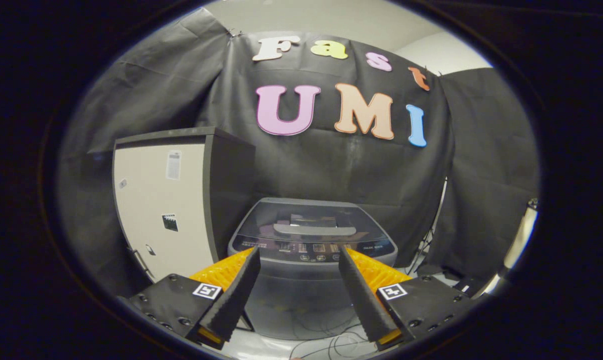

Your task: Put the clothes into the washing machine and then close the washing machine lid.

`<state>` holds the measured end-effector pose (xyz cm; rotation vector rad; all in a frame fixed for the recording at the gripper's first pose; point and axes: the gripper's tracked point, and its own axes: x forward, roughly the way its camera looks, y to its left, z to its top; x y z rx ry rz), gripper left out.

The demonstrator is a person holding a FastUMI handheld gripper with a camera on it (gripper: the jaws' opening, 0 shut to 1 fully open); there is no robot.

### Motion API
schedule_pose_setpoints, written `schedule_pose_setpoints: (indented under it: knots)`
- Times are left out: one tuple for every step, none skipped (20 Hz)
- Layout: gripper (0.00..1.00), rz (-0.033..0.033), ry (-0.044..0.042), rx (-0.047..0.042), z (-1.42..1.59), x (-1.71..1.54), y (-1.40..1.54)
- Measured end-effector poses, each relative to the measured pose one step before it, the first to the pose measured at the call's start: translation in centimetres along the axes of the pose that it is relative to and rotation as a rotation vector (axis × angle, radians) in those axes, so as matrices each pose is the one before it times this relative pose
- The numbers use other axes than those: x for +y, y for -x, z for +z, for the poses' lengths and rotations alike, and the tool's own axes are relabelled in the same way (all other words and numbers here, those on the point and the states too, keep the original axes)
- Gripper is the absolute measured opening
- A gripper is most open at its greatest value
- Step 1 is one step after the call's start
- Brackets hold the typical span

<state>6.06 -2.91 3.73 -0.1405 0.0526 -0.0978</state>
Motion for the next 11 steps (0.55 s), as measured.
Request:
schedule_pose_setpoints:
  knots:
    - [0.98,-0.00424,0.00269,-0.01373,0.563,-0.177,-0.068]
    - [0.98,-0.00522,0.00567,-0.00572,0.118,-0.046,-0.024]
    - [0.98,-0.00885,0.01342,-0.00440,0.042,-0.231,0.153]
    - [0.98,-0.01324,0.01714,0.00250,-0.198,-0.461,0.168]
    - [0.98,-0.01454,0.01263,0.00166,-0.349,-0.580,0.137]
    - [0.98,-0.01147,0.00284,-0.00035,-0.417,-0.431,-0.032]
    - [0.98,-0.00017,-0.00829,0.01378,-0.594,-0.260,-0.091]
    - [0.98,0.00413,-0.01361,0.01342,-0.796,0.084,-0.237]
    - [0.98,0.00158,-0.01019,0.00988,-0.367,-0.007,-0.093]
    - [0.98,-0.00111,-0.00681,0.00487,-0.225,-0.012,-0.183]
    - [0.98,0.00020,-0.00232,0.00179,-0.060,0.002,-0.175]
